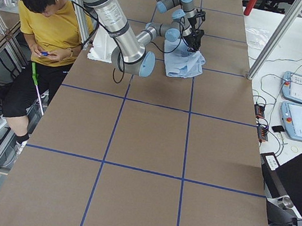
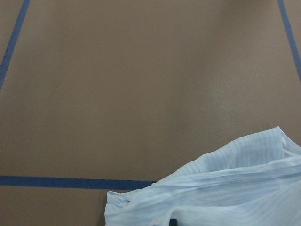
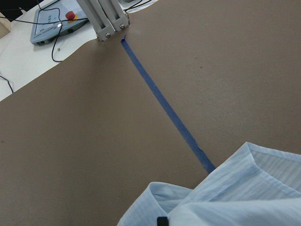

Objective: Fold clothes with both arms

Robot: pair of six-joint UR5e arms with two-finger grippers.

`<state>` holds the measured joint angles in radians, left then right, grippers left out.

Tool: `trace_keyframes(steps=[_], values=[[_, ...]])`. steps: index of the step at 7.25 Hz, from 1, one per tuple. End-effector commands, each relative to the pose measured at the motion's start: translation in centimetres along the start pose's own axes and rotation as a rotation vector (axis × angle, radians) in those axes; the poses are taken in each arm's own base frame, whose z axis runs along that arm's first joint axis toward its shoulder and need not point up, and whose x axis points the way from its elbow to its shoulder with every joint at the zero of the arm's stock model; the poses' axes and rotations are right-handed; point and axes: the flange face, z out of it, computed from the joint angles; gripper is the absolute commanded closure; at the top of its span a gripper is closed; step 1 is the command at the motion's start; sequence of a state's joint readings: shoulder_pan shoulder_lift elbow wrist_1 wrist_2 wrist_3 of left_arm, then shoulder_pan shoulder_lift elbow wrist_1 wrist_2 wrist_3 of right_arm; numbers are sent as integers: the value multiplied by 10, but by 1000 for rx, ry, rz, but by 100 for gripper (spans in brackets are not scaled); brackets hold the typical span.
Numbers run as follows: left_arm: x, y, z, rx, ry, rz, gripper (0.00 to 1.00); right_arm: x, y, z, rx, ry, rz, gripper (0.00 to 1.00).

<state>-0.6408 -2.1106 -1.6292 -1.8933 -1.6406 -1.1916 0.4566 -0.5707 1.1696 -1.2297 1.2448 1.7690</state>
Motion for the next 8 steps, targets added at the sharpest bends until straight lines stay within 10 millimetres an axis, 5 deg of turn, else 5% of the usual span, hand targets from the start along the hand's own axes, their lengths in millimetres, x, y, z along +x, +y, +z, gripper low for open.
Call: trace_keyframes(steps=[1, 2, 4, 5, 6, 8], values=[[-7, -16, -8, 27, 10, 75, 0, -19, -21, -9, -20, -22, -73, 0], [-16, -36, -19, 45, 33, 140, 0, -30, -50, -15, -92, -26, -94, 0], [-22, -33, -15, 18, 34, 153, 0, -15, -101, -11, -158, -26, -177, 0], [-15, -19, -9, -1, 34, 154, 0, 13, -111, -13, -168, -35, -203, 0], [7, 19, 6, -47, 46, 171, 0, 28, -114, -15, -167, -39, -208, 0], [7, 21, 21, -26, 39, 160, 1, 31, -114, -13, -164, -33, -208, 0]])
